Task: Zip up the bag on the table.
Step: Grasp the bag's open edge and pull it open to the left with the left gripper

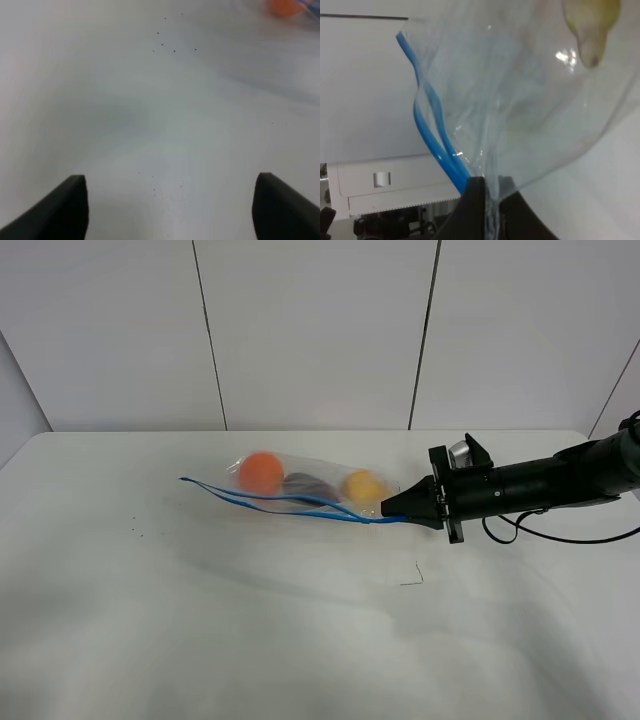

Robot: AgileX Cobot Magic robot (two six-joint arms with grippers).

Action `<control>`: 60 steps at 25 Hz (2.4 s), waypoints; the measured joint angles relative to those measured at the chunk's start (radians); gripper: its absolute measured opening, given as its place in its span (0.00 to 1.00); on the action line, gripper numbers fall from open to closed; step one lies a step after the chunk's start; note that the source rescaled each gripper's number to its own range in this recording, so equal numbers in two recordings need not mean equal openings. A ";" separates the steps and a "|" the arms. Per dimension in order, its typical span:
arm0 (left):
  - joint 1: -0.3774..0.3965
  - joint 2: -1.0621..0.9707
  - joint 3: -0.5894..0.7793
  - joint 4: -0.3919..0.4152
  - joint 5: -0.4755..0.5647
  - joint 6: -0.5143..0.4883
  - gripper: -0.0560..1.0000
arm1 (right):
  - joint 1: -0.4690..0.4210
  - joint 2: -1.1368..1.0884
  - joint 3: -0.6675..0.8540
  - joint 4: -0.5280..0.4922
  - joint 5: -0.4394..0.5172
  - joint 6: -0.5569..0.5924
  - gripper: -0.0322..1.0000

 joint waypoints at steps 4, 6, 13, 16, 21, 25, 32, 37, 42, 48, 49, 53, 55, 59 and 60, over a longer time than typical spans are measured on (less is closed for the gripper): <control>0.000 0.000 0.000 0.008 -0.001 0.000 0.96 | 0.000 -0.002 0.000 0.000 0.000 0.000 0.03; 0.000 0.003 -0.012 0.031 -0.001 0.000 0.96 | 0.000 -0.003 0.000 0.000 0.000 0.000 0.03; 0.000 0.270 -0.231 0.098 -0.030 0.063 0.96 | 0.000 -0.004 0.000 0.000 0.000 -0.001 0.03; 0.000 0.418 -0.325 0.135 -0.036 0.209 0.96 | 0.000 -0.004 0.000 0.000 0.000 -0.001 0.03; 0.000 0.628 -0.359 0.244 -0.086 0.663 0.95 | 0.000 -0.004 0.000 0.000 0.000 -0.001 0.03; 0.000 0.772 -0.359 0.259 -0.185 0.903 0.89 | 0.000 -0.004 0.000 0.000 0.000 -0.001 0.03; 0.000 0.968 -0.359 0.027 -0.503 0.992 0.87 | 0.000 -0.004 0.000 0.000 0.000 -0.001 0.03; -0.055 1.095 -0.359 -0.156 -0.608 1.124 0.87 | 0.000 -0.004 0.000 0.000 0.000 -0.001 0.03; -0.257 1.212 -0.359 -0.198 -0.717 1.152 0.87 | 0.000 -0.004 0.000 0.000 0.000 -0.001 0.03; -0.499 1.369 -0.359 -0.205 -0.920 1.129 0.87 | 0.000 -0.004 0.000 0.000 0.000 -0.001 0.03; -0.537 1.394 -0.359 -0.205 -0.953 1.119 0.87 | 0.000 -0.004 0.000 0.000 0.000 0.000 0.03; -0.665 1.486 -0.359 -0.207 -1.103 1.078 0.87 | 0.000 -0.004 0.000 0.004 0.000 0.000 0.03; -0.713 1.528 -0.359 -0.209 -1.171 1.056 0.87 | 0.000 -0.004 0.000 0.010 0.000 0.000 0.03; -0.791 1.607 -0.359 -0.209 -1.270 1.020 0.87 | 0.000 -0.004 0.000 0.028 0.001 0.001 0.03; -0.806 1.625 -0.359 -0.209 -1.292 1.018 0.87 | 0.000 -0.004 0.000 0.032 0.001 0.004 0.03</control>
